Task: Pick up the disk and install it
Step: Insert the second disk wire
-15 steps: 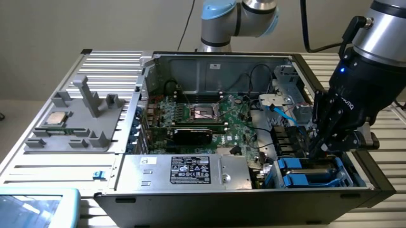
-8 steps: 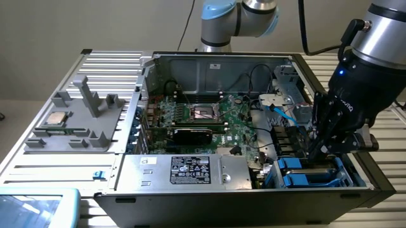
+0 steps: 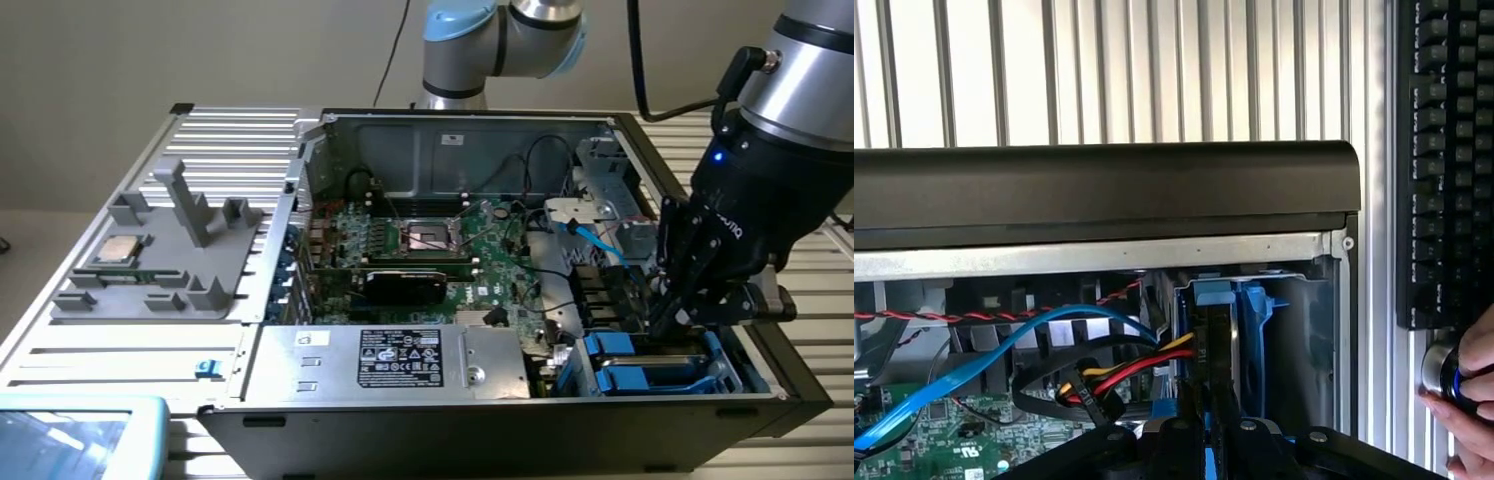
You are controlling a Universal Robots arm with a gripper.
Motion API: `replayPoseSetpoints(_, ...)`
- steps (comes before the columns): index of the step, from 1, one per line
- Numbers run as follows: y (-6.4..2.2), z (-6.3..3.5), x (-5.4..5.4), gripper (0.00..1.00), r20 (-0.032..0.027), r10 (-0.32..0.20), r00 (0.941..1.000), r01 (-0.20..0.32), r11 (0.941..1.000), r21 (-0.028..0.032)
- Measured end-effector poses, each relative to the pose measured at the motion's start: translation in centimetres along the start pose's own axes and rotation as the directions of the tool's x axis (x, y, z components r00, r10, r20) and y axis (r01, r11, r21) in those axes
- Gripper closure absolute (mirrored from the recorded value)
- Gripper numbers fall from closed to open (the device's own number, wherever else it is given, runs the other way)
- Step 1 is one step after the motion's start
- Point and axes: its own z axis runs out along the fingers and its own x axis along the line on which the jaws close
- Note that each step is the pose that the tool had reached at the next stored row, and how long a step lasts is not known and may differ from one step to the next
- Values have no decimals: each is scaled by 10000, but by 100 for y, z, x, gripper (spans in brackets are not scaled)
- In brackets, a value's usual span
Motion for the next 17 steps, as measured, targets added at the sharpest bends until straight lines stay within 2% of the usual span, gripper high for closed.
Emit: replayPoseSetpoints(17,27,68,9,84,1,0,10000,0,10000,0)
